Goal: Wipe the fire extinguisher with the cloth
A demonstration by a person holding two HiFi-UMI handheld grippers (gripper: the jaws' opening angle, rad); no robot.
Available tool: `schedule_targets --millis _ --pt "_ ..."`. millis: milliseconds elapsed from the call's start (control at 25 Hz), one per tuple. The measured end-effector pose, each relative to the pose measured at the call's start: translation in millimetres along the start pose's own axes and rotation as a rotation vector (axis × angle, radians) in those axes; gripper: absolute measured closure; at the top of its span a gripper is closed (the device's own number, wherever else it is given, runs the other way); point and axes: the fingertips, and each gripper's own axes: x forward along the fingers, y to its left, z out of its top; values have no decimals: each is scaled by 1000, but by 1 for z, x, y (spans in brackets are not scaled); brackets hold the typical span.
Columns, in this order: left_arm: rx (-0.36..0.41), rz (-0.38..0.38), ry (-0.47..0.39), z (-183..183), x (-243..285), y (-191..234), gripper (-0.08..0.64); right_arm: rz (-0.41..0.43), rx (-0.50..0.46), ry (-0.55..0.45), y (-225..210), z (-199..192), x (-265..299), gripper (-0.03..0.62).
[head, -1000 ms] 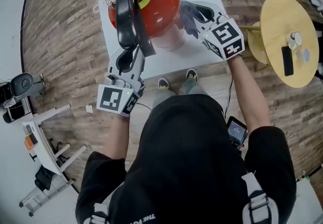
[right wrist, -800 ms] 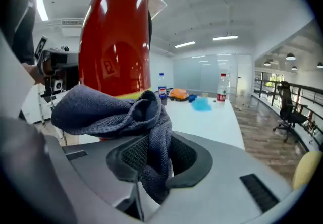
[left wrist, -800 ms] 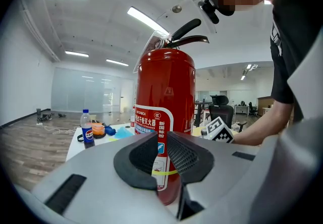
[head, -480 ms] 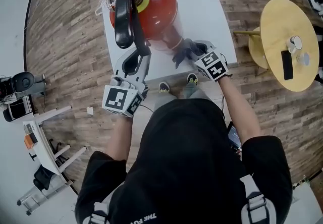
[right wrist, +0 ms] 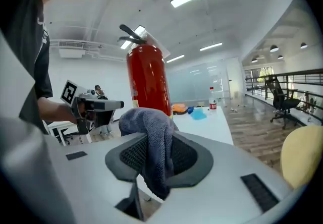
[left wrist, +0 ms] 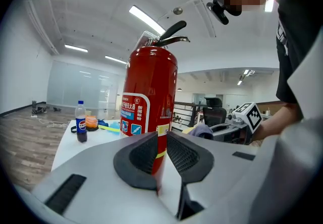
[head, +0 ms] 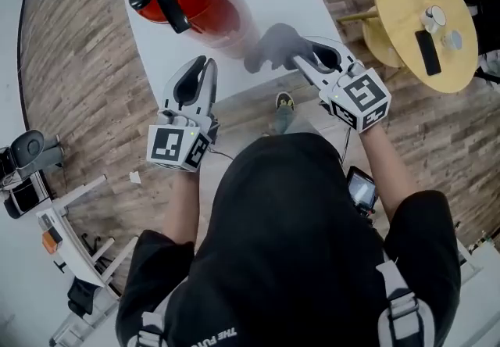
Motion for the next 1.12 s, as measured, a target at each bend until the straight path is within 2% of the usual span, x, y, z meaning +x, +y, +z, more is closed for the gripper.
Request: schedule_targets --millis 320,560,800,1120 --pt "22 5 -21 -3 -70 -35 491 -126 -63 -116 82 31 -57 483" --pt "39 -6 -50 -8 -117 -69 491 -173 -76 -175 139 37 -91 482" --pt "50 7 -64 -7 -145 -86 491 -204 -50 -205 164 18 -108 482" --pt "52 20 -77 -3 -162 -90 491 -198 -78 -223 174 26 -114 482"
